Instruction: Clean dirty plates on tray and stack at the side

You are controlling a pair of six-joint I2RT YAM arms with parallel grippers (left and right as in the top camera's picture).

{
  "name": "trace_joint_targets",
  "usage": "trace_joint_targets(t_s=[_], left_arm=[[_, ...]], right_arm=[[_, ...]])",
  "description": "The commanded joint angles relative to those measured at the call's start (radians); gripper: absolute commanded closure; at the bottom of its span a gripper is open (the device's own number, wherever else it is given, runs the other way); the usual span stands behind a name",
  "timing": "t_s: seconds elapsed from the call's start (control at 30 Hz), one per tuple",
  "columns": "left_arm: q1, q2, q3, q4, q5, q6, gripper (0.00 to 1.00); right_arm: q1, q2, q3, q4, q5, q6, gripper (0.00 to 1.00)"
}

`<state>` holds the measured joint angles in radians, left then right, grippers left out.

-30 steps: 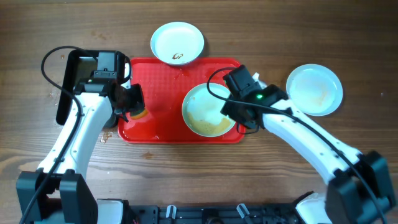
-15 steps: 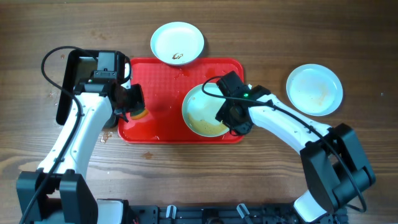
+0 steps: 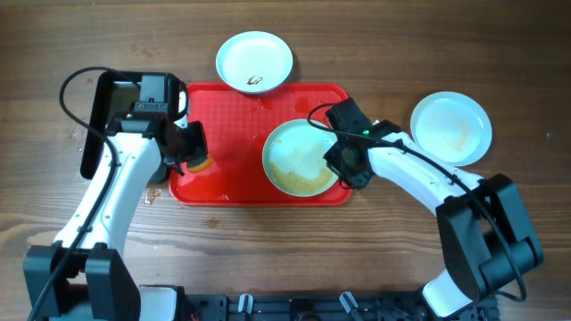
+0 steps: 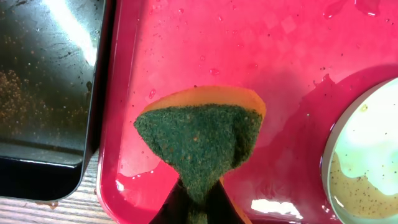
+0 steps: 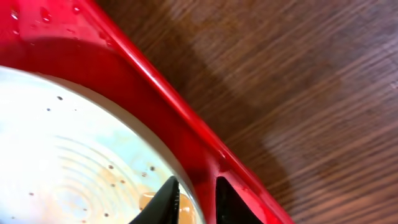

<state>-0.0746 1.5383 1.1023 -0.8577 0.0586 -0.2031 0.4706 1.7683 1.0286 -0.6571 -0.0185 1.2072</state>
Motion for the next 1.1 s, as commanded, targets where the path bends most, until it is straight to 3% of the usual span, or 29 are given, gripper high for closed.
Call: trace_joint_targets(t_s=[0.0, 0.07, 0.1, 0.2, 0.47, 0.8, 1.03, 1.07], left_arm=[[0.006, 0.006, -0.002, -0.002, 0.016, 0.013, 0.96], [0.006, 0.006, -0.002, -0.004, 0.016, 0.013, 0.96], [0.006, 0.006, -0.002, -0.004, 0.016, 0.013, 0.96], [0.006, 0.006, -0.002, -0.004, 0.016, 0.013, 0.96], [0.006, 0.006, -0.002, -0.005, 0.016, 0.013, 0.96], [0.006, 0.006, -0.002, -0.001, 0.016, 0.013, 0.96], [0.006, 0.006, -0.002, 0.000, 0.016, 0.013, 0.96], [0.006, 0.006, -0.002, 0.000, 0.016, 0.013, 0.96]], right_arm=[[-0.001, 0.060, -0.008, 0.045, -0.002, -0.004, 0.82], [-0.001, 0.092, -0.008, 0.076, -0.037, -0.019, 0.86], [-0.001, 0.111, -0.008, 0.092, -0.060, -0.029, 0.96], [-0.001, 0.153, -0.008, 0.101, -0.072, -0.045, 0.96], [-0.001, 0.129, -0.008, 0.141, -0.050, -0.245, 0.95], [-0.001, -0.087, -0.008, 0.114, 0.118, -0.425, 0.95], [-0.001, -0.166, -0.007, 0.069, 0.153, -0.454, 0.96], [-0.001, -0.166, -0.007, 0.050, 0.146, -0.409, 0.89]])
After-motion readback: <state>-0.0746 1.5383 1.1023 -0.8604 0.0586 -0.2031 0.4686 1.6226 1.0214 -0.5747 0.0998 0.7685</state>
